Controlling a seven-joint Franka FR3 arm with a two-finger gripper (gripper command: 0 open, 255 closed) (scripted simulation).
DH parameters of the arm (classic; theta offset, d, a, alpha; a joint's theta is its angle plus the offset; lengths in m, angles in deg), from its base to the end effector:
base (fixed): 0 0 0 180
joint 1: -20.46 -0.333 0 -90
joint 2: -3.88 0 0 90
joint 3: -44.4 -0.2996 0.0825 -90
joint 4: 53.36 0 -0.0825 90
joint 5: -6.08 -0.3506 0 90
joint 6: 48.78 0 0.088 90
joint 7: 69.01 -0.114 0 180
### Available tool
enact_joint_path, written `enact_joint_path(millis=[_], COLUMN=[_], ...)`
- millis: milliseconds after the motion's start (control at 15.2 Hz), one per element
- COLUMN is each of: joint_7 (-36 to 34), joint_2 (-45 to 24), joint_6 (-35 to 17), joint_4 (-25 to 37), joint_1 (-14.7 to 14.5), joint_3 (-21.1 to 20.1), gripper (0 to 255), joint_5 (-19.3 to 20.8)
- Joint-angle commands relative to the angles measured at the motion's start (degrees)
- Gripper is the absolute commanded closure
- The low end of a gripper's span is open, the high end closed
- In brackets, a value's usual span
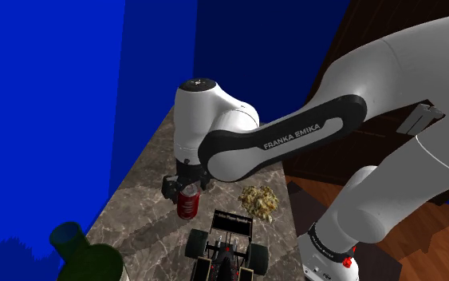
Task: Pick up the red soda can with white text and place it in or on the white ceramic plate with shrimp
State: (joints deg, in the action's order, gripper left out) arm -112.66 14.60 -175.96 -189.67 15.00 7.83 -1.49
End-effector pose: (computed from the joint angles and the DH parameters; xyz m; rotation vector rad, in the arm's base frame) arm 0.3315 0.3070 0.3774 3.1290 -0.1837 0.0018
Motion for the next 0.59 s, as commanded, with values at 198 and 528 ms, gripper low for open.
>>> enact_joint_path(millis=[198,528], joint_7=[0.0,0.0], joint_2=[0.0,0.0], joint_6=[-0.1,-0.1], joint_4=[-0.1,-0.1], joint_1=[0.0,0.0], joint_3=[0.0,0.0], gripper=[0,255], joint_5=[0.0,0.0])
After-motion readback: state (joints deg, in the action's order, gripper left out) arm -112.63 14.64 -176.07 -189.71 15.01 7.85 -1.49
